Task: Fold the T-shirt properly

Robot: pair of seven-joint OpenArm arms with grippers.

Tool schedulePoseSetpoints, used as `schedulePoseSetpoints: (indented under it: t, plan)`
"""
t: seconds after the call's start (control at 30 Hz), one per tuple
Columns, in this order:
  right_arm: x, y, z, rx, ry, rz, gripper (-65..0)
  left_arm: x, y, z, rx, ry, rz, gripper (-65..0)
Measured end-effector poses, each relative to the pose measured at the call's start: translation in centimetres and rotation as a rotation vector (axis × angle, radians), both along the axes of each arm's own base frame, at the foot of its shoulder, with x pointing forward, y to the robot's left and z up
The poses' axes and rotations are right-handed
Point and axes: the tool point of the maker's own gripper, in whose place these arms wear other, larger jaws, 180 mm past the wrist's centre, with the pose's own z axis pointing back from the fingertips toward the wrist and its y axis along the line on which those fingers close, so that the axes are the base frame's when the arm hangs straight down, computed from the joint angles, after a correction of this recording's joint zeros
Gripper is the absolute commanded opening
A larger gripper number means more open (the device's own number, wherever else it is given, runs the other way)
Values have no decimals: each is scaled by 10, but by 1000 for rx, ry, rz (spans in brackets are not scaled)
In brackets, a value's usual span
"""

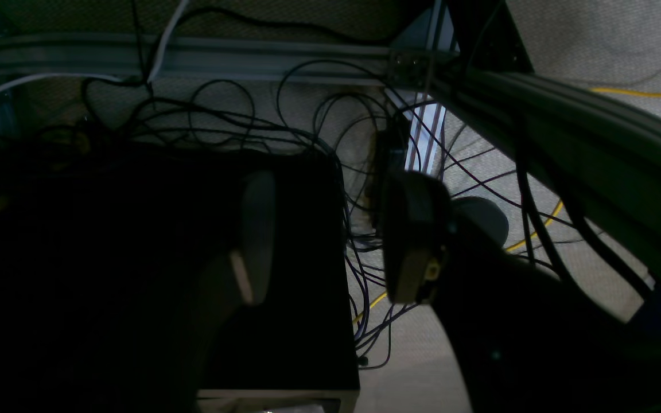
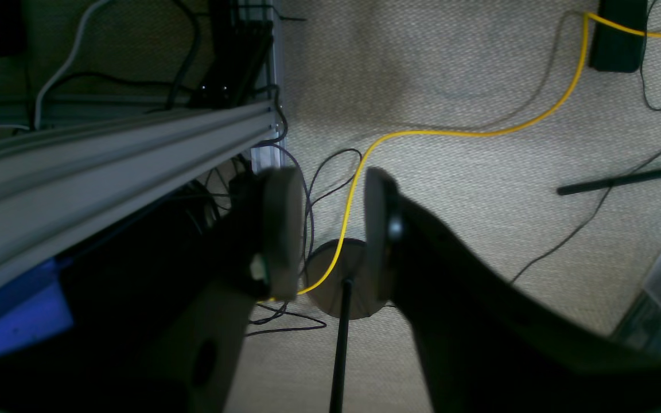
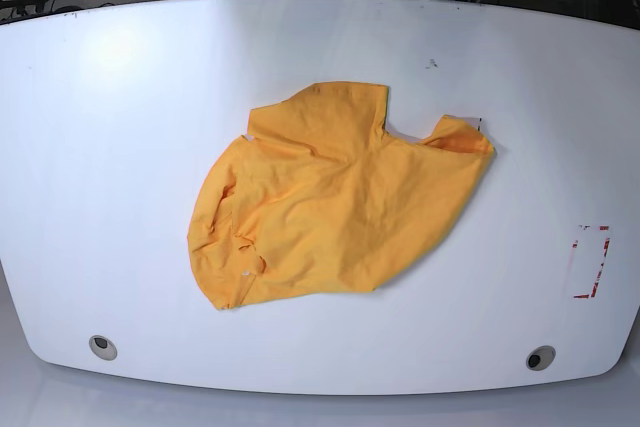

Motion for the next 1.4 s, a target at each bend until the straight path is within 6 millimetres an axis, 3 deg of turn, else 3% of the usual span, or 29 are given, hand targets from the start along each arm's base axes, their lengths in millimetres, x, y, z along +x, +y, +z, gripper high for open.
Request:
schedulePoseSetpoints:
  t: [0.07,0.3,0.5,0.73,0.93,1.17,1.4]
  plan:
    - [4,-1,0,-14,-17,-5,-472,1,0,0,-2,1,10,-376]
    - [12,25,-1,41,-15,-7,-474,-2,0,0,0,2,-1,-376]
    - [9,16,-1,19,-10,-6,-474,-1,1,0,2,-2,-1,-376]
    - [11,20,0,29,-17,-6,-477,-9,2,1,3,-11,-5,-376]
    - [3,19,5,16,-45,1,-477,-9,1,13,6,-121,-24,-378]
    - [-14,31,16,20,-36,30,-477,-17,-2,28,3,-181,-44,-379]
    - [-22,27,39,-8,-78,58,-477,-38,-7,51,-6,-229,-67,-381]
